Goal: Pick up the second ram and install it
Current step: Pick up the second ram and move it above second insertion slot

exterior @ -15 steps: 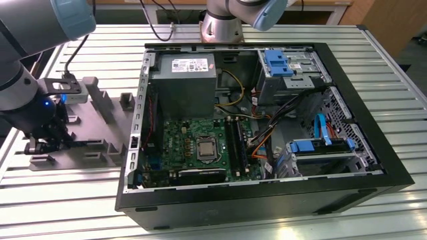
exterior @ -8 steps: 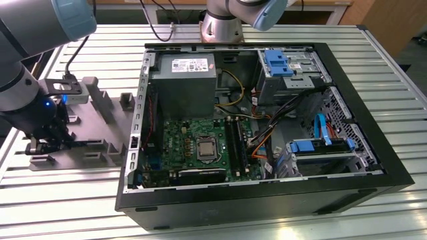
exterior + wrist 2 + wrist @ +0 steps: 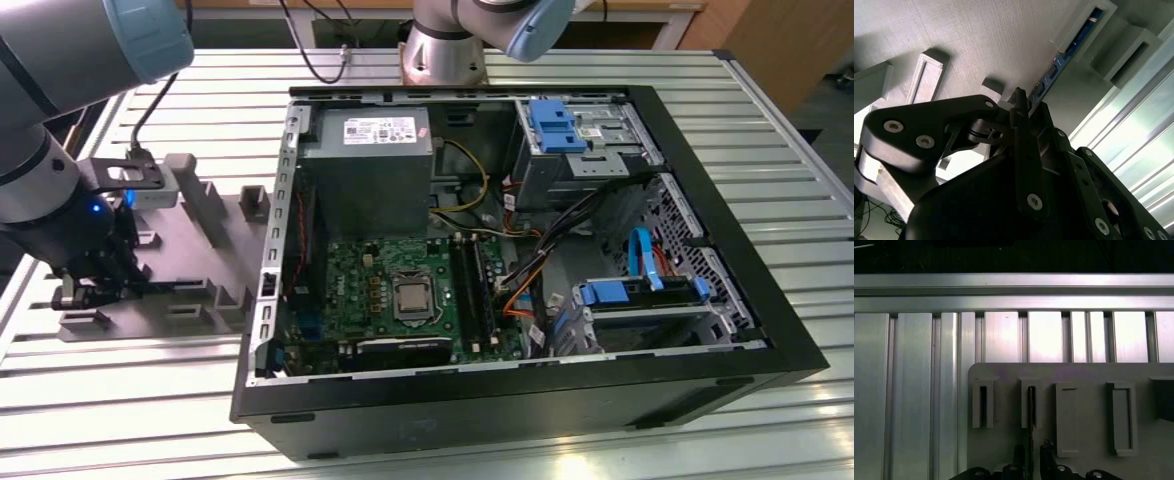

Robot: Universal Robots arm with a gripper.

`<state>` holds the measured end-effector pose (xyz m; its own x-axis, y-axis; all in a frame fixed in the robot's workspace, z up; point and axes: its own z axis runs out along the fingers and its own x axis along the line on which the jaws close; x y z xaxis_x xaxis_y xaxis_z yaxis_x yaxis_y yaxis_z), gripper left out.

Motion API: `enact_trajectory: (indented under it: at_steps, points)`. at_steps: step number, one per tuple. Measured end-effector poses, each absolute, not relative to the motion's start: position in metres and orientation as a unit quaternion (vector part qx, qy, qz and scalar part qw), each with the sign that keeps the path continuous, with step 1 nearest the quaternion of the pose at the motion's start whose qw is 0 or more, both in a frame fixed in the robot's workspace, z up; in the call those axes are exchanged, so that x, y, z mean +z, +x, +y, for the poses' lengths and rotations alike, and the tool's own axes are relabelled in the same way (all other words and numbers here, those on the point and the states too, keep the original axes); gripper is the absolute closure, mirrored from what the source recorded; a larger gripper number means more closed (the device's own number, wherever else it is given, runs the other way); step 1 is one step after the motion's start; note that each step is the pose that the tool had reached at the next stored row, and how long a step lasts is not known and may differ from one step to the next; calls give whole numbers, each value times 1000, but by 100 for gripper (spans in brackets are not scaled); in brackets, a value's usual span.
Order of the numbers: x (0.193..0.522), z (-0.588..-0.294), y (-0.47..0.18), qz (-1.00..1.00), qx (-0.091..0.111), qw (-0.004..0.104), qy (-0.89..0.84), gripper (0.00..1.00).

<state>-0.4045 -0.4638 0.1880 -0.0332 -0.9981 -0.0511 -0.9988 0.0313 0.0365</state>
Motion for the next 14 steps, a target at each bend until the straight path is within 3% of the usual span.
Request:
enact_trajectory:
  at_steps: [4, 5, 14]
  points:
    - [188, -464, -404, 718, 32, 6, -695, 75]
    - [187, -464, -404, 718, 32, 7, -695, 82]
    - [187, -464, -404, 718, 32, 7, -695, 86]
